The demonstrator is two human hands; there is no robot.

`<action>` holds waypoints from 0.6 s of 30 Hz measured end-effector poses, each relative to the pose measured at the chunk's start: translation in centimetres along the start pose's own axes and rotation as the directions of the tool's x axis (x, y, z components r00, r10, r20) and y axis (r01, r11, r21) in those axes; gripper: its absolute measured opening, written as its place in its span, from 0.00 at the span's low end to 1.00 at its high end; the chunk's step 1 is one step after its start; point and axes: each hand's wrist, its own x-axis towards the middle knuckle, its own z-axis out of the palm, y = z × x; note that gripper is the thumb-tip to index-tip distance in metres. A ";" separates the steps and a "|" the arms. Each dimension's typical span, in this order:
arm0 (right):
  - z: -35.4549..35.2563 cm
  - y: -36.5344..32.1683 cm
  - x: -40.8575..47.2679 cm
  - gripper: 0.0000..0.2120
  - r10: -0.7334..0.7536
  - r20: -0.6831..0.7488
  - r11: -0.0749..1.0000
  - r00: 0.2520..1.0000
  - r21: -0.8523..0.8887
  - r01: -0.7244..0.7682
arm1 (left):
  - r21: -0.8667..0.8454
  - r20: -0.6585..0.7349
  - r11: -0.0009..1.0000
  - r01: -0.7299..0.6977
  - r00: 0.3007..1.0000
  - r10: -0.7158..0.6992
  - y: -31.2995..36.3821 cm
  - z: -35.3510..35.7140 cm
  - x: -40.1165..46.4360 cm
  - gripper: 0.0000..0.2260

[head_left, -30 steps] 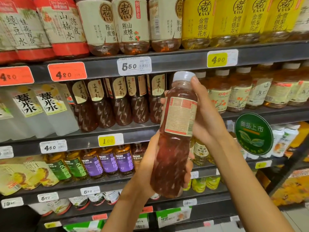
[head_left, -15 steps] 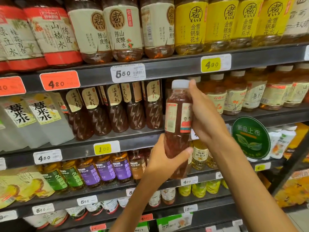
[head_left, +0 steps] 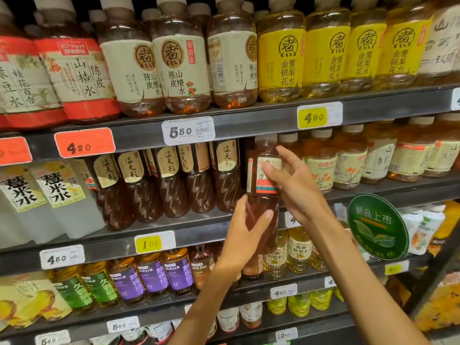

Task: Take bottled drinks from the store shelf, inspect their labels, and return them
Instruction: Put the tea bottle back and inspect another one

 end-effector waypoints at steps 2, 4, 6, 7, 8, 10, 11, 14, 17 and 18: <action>0.6 0.2 0.4 0.25 -0.076 -0.026 0.996 0.997 -0.051 0.075 | 0.052 -0.040 0.998 -0.043 0.998 0.045 -0.1 0.0 0.6 0.26; 1.1 0.2 0.9 0.24 -0.169 -0.043 0.973 0.985 -0.170 0.159 | 0.069 -0.072 0.996 -0.057 0.995 0.062 -0.1 0.0 1.0 0.32; 1.5 0.2 1.3 0.21 -0.264 -0.030 0.918 0.964 -0.314 0.241 | 0.099 -0.109 0.994 -0.040 0.993 0.051 -0.2 0.2 1.4 0.37; 1.6 0.2 1.5 0.19 -0.303 -0.016 0.894 0.953 -0.352 0.279 | 0.115 -0.124 0.992 -0.041 0.991 0.055 -0.4 0.4 1.5 0.38; 1.8 0.3 1.6 0.18 -0.329 -0.005 0.881 0.944 -0.362 0.305 | 0.130 -0.134 0.990 -0.048 0.989 0.066 -0.6 0.5 1.6 0.38; 2.0 0.4 1.9 0.16 -0.352 0.015 0.875 0.936 -0.351 0.334 | 0.140 -0.157 0.988 -0.059 0.984 0.081 -0.7 1.1 1.6 0.37; 2.1 0.4 2.0 0.15 -0.366 0.024 0.868 0.930 -0.352 0.351 | 0.132 -0.178 0.989 -0.059 0.981 0.082 -0.6 1.4 1.6 0.37; 2.2 0.4 2.8 0.11 -0.401 0.034 0.859 0.915 -0.334 0.389 | 0.127 -0.251 0.990 -0.058 0.964 0.088 -0.3 2.0 2.2 0.36; 2.1 0.6 3.4 0.10 -0.426 0.034 0.855 0.904 -0.312 0.414 | 0.246 -0.296 0.966 -0.080 0.943 0.154 -0.2 2.3 3.1 0.35; 2.1 0.7 3.5 0.10 -0.437 0.040 0.849 0.898 -0.310 0.427 | 0.288 -0.319 0.954 -0.090 0.930 0.184 -0.2 2.6 3.1 0.35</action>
